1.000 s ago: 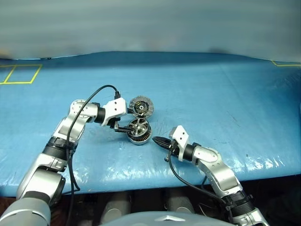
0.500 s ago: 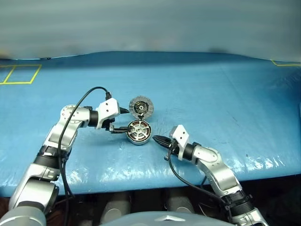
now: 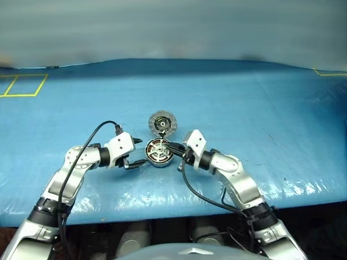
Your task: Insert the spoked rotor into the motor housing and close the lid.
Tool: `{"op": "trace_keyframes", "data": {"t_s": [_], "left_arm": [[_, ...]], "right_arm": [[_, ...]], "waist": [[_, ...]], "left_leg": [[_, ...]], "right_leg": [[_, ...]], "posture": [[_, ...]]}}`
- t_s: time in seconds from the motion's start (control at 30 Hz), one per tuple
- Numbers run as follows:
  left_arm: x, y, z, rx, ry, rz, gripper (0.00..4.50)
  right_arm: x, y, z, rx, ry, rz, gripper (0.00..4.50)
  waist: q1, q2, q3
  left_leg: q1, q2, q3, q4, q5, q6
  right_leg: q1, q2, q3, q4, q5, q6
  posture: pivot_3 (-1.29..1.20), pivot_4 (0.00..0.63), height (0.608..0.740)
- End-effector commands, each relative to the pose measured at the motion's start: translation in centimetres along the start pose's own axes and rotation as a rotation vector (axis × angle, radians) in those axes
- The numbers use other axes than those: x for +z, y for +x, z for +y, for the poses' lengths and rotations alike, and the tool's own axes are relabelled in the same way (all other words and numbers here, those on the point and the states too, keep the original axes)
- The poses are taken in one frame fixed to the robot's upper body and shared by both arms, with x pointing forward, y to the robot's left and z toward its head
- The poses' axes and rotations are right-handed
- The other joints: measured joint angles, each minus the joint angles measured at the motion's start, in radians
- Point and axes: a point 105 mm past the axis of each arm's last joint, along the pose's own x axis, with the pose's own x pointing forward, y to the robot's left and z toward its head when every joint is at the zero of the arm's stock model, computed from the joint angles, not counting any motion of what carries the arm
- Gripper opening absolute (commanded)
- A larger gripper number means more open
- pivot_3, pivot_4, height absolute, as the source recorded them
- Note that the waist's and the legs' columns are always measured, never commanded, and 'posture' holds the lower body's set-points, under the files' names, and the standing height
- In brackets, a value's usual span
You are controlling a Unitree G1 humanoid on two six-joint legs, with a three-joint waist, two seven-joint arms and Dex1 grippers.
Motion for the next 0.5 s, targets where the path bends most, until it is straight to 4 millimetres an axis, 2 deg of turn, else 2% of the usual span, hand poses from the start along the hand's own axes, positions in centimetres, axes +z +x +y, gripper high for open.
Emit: {"op": "trace_keyframes", "data": {"t_s": [0.03, 0.23, 0.43, 0.5], "left_arm": [[1.0, -0.6, 0.6, 0.055, 0.017, -0.034, 3.76], [0.9, -0.6, 0.6, 0.071, 0.003, -0.040, 3.76], [0.5, -0.2, 0.0, 0.050, -0.011, -0.029, 3.76], [0.1, 0.0, -0.2, 0.052, -0.010, -0.017, 3.76]], "right_arm": [[-0.4, 1.0, 0.0, 0.010, -0.012, 0.013, 0.00], [-2.9, 1.2, 0.8, 0.044, -0.058, 0.127, 0.00], [-0.4, 0.8, 0.7, 0.028, -0.013, -0.013, 0.00], [2.4, 0.3, 0.4, 0.027, 0.042, -0.148, 0.00]], "waist": [[0.001, 0.000, 0.000], [-0.004, 0.000, 0.000], [-0.005, 0.000, 0.000], [-0.004, 0.000, 0.000]], "left_leg": [[0.000, 0.000, 0.000, 0.000, 0.000, 0.000], [0.002, 0.000, 0.000, -0.001, 0.000, -0.001], [0.003, 0.001, 0.000, -0.001, 0.000, -0.001], [0.003, 0.001, 0.000, -0.001, 0.000, -0.001]], "right_leg": [[0.000, 0.000, 0.000, 0.000, 0.000, 0.000], [0.001, 0.000, 0.000, 0.001, 0.000, 0.000], [0.002, 0.001, 0.000, 0.001, 0.000, -0.001], [0.002, 0.001, 0.000, 0.001, 0.000, -0.001]], "posture": [[0.00, 0.150, 0.740], [0.00, 0.150, 0.740], [0.00, 0.150, 0.740], [0.00, 0.150, 0.740]]}}
